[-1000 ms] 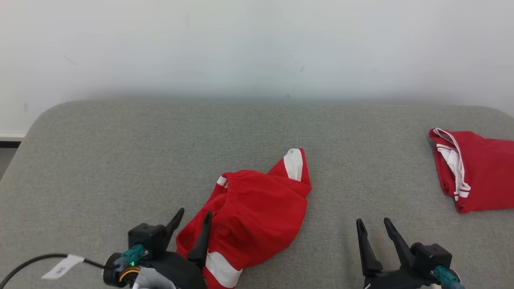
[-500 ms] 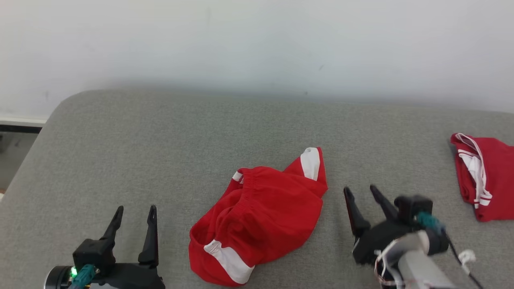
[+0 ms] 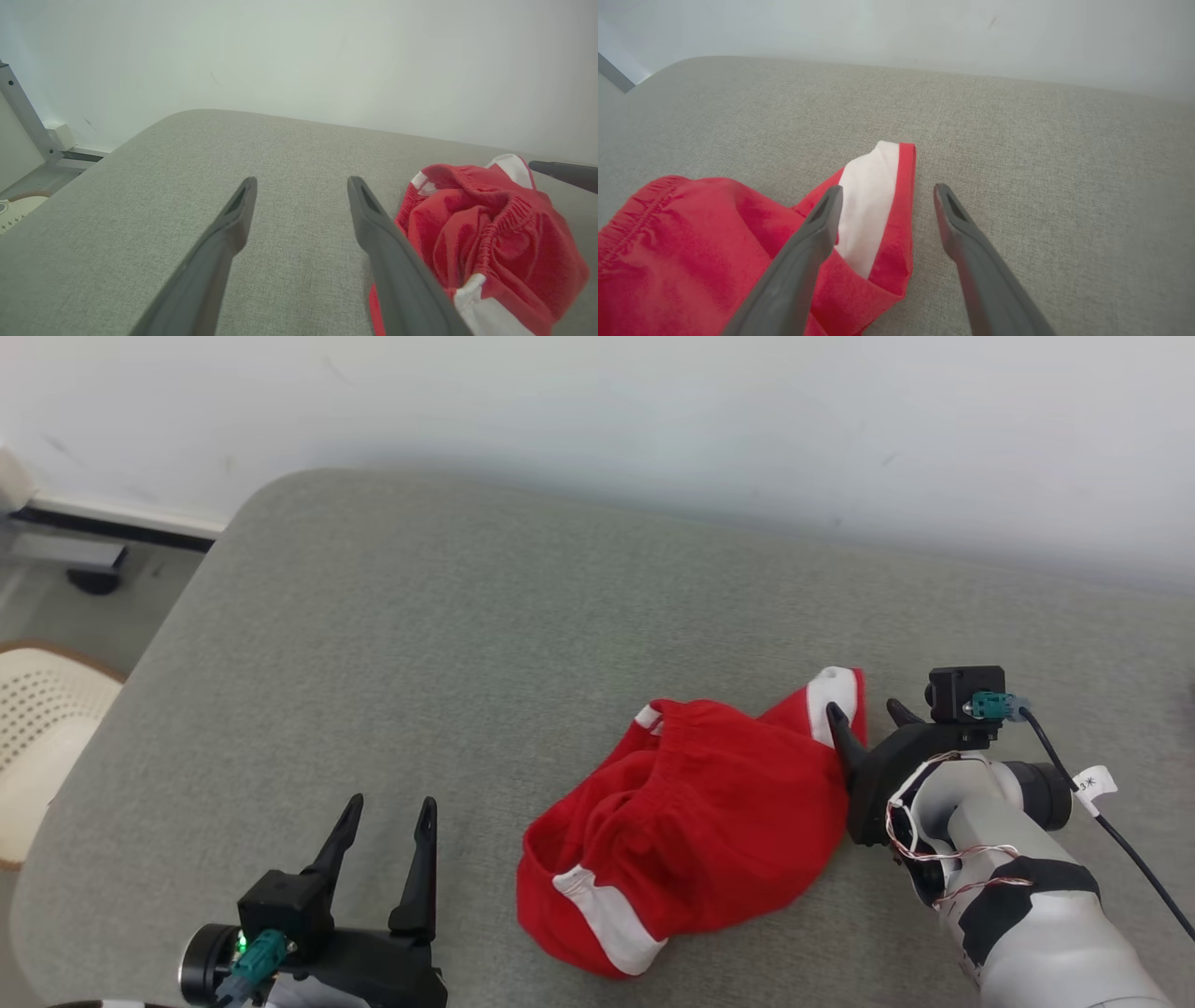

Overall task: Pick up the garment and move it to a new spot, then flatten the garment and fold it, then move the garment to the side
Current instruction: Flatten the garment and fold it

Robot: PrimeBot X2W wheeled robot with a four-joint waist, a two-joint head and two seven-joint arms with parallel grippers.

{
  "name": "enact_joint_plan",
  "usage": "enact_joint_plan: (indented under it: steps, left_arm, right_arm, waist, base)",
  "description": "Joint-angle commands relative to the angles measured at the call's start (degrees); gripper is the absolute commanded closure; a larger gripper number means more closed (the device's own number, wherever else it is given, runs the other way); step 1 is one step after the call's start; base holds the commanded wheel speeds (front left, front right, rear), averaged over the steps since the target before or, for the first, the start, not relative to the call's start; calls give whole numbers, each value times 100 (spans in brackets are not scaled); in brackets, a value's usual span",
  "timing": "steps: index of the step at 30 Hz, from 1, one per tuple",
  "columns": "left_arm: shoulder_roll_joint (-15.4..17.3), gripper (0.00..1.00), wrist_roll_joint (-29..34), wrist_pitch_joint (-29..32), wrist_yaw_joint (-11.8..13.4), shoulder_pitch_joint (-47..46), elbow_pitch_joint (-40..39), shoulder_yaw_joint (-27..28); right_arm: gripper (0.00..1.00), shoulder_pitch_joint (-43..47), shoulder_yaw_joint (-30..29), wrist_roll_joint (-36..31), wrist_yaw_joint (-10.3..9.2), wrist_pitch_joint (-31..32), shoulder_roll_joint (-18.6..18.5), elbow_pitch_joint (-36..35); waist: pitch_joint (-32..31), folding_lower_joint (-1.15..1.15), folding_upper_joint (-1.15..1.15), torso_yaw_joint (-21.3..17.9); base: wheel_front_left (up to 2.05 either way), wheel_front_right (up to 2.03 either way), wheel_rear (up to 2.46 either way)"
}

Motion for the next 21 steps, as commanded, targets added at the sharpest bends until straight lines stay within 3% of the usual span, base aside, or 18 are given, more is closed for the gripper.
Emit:
enact_joint_plan:
  steps: [1,6,7,8,21]
  left_arm:
    - [-44,0,51,-33,-24,-107,48,-13]
    - [-136,0,17,-67,-117,-217,229,-11]
    - [-150,0,17,-78,-130,-227,257,-6]
    - [-161,0,19,-89,-128,-220,280,1]
    - [-143,0,-39,-142,-119,98,365,161]
  right_arm:
    - [0,-88,15,37,-13,12,-13,110]
    - [0,-207,17,66,-13,227,-28,624]
    - [58,-214,-1,116,-13,206,-1,646]
    - [100,-222,-11,156,-13,145,2,663]
    - [100,-755,148,491,-14,-746,-572,338]
  waist:
    - [184,-1,0,299]
    - [234,-1,0,447]
    - [235,-1,0,453]
    - [234,-1,0,448]
    - [-137,-1,0,-200]
  base:
    - [0,0,0]
    - [0,0,0]
    - [0,0,0]
    - [0,0,0]
    - [0,0,0]
